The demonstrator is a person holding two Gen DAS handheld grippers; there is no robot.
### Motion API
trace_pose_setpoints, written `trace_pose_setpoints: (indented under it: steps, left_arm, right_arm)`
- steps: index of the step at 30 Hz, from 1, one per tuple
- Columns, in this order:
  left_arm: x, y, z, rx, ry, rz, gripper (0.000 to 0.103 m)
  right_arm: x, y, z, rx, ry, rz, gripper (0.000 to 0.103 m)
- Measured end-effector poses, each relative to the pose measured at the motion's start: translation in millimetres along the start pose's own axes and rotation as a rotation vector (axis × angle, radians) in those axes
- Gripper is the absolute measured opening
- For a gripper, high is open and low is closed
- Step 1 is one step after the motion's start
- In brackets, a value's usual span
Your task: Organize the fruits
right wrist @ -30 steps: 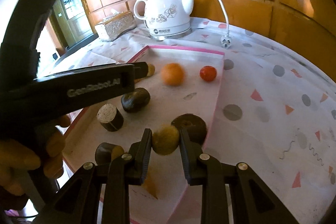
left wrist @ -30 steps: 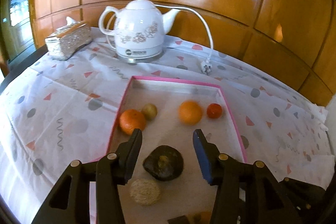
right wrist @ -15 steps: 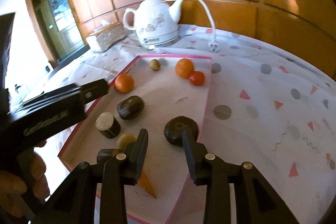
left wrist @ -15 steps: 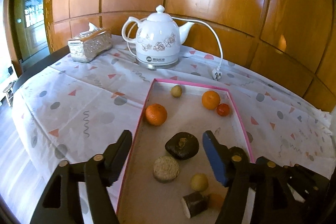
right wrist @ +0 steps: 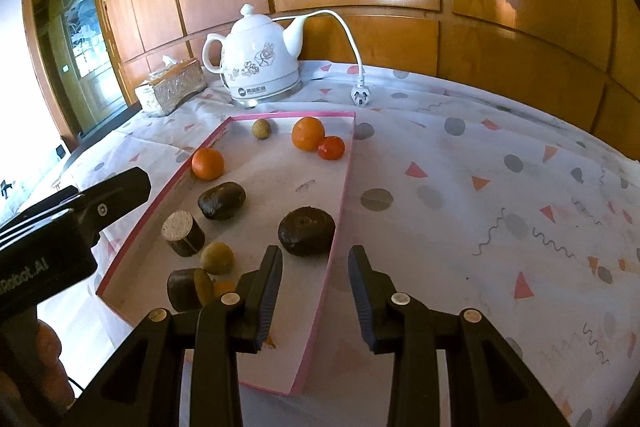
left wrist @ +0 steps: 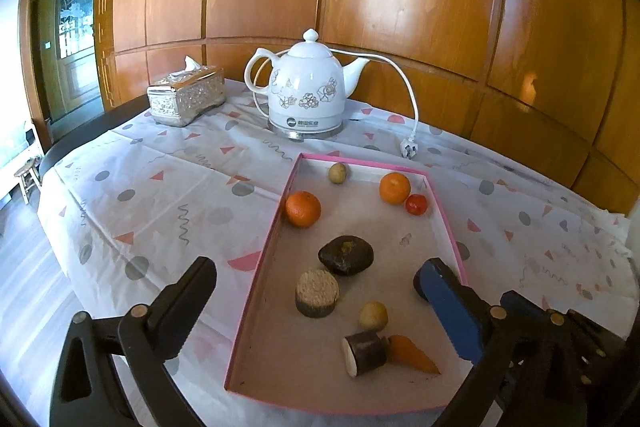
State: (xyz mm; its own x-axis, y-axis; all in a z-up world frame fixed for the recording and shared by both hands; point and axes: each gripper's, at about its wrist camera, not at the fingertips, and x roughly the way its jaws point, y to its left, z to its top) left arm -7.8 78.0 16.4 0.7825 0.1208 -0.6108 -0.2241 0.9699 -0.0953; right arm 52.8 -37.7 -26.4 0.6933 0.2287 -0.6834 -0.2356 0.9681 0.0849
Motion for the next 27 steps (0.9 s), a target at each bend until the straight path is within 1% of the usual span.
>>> trace_pose_setpoints:
  steps: [6, 12, 17, 27]
  left_arm:
    - [-5, -2, -4, 0.005, 0.002, 0.010, 0.103]
    - [-6, -3, -5, 0.018, -0.002, 0.061, 0.103]
    - [-6, -1, -6, 0.010, 0.000, 0.058, 0.103]
    - [-9, 1, -5, -0.005, -0.007, 0.055, 0.103]
  right_arm:
    - [-4, 6, -3, -0.033, -0.011, -0.014, 0.035]
    - [-7, 11, -3, -0.056, -0.028, -0.040, 0.035]
    - [-8, 12, -2, -0.062, -0.037, -0.054, 0.035]
    - [-8, 14, -2, -0.068, -0.035, -0.054, 0.035]
